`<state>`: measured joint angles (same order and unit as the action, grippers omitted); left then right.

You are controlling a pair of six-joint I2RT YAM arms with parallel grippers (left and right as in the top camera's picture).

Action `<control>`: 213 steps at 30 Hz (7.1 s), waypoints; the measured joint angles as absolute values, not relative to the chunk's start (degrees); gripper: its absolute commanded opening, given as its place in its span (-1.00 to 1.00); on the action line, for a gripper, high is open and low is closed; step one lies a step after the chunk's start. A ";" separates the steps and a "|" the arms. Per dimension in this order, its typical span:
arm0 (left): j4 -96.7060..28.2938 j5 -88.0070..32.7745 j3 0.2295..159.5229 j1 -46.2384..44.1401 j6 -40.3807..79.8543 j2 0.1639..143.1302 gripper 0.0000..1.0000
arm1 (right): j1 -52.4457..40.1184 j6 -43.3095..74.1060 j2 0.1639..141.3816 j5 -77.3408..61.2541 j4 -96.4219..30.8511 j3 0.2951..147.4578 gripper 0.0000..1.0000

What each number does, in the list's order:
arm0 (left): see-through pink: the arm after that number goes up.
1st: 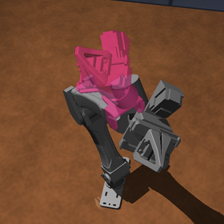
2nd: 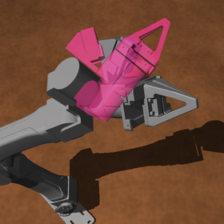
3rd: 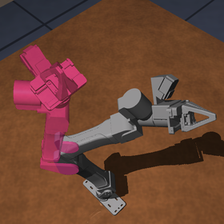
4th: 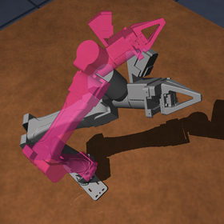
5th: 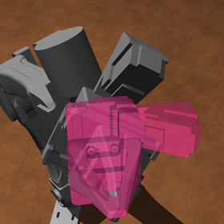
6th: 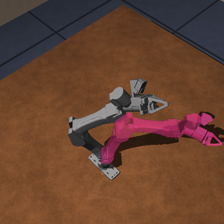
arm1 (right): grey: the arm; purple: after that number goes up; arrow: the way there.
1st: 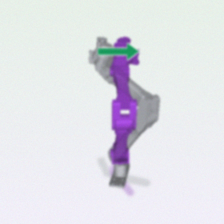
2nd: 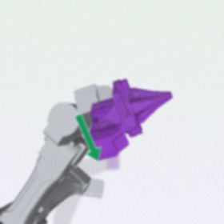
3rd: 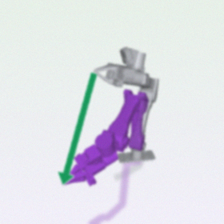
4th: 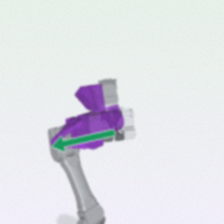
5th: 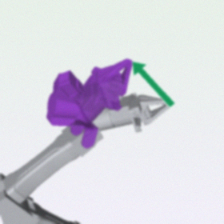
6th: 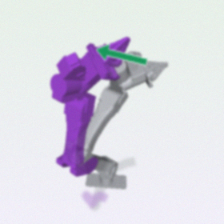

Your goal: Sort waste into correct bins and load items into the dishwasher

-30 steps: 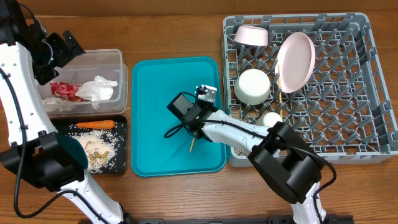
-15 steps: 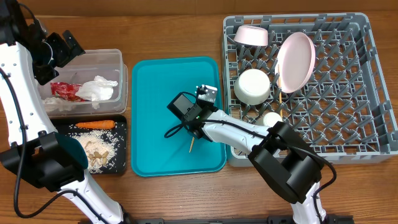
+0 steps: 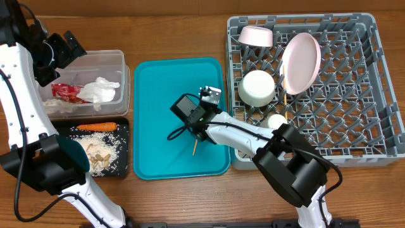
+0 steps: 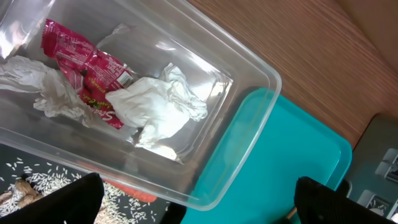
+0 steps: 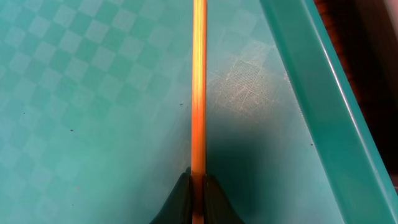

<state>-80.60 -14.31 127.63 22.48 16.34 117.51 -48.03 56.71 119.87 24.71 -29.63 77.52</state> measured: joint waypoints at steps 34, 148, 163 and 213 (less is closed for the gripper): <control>-80.60 -14.31 127.63 22.48 16.34 117.51 0.99 | -44.95 27.57 93.80 19.25 -46.89 78.28 -0.92; -80.60 -14.31 127.63 22.48 16.34 117.51 1.00 | -12.38 6.42 97.67 -5.76 -60.97 91.64 1.00; -80.60 -14.31 127.63 22.48 16.34 117.51 1.00 | -12.38 6.44 97.67 -5.76 -60.97 91.64 1.00; -80.58 -14.31 127.63 22.48 16.34 117.47 0.99 | -1.72 6.24 17.32 0.40 -27.22 39.42 1.00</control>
<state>-80.58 -14.31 127.63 22.48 16.34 117.47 -1.72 6.24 17.32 0.40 -27.22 39.42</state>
